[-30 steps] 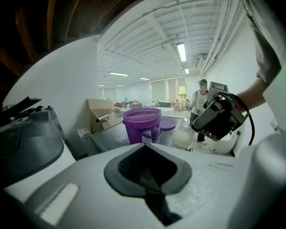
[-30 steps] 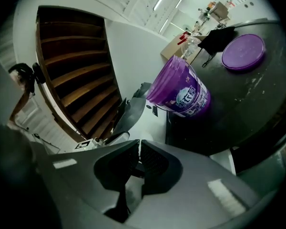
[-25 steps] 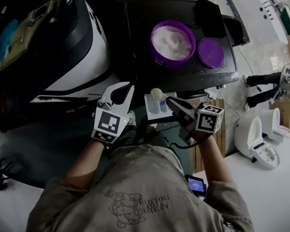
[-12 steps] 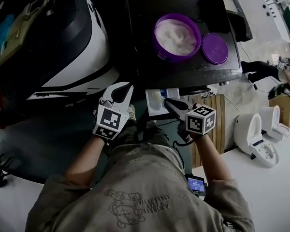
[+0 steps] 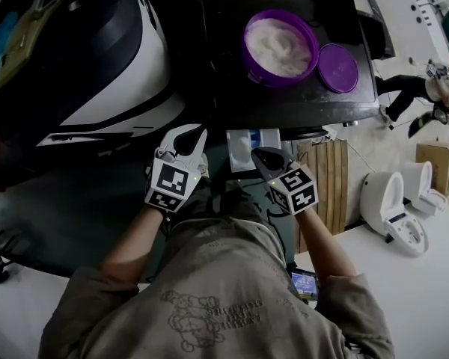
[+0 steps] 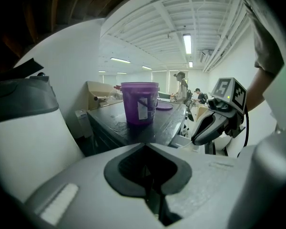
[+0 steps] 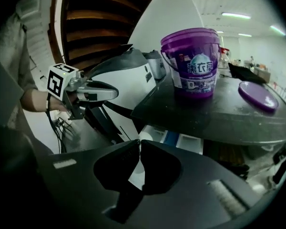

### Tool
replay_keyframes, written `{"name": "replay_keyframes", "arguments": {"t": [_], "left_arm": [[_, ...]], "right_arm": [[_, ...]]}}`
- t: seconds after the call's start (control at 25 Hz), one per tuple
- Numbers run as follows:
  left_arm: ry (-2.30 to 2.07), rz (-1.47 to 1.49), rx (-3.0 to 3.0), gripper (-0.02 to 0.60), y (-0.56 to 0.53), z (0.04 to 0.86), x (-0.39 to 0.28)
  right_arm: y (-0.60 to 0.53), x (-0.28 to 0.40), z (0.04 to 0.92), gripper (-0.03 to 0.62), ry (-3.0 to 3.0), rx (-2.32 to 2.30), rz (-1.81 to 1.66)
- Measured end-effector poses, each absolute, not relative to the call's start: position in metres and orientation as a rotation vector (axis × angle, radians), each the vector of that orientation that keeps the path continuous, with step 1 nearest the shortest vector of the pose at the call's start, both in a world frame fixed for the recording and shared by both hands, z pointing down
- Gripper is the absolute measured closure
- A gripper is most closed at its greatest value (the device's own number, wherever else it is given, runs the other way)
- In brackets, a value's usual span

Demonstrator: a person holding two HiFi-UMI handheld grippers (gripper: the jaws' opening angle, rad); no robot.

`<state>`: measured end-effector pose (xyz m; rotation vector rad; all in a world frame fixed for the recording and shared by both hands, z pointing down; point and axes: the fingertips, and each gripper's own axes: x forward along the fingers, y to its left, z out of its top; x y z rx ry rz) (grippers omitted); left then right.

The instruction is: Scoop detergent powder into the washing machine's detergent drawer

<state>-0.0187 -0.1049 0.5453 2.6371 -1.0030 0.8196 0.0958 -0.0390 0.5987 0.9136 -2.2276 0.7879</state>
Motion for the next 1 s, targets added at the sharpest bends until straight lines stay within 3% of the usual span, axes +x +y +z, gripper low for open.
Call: {"name": "replay_keyframes", "arguments": {"t": [0.36, 1.0], "left_arm": [[-1.005, 0.816, 2.61, 0.581, -0.092, 0.556, -0.023], [-1.004, 0.805, 2.578, 0.581, -0.089, 0.565, -0.031]], "right_arm": [[-0.029, 0.082, 0.606, 0.557, -2.146, 0.795, 0.271], [-0.03, 0.077, 0.605, 0.557, -1.961, 0.678, -0.293]]}}
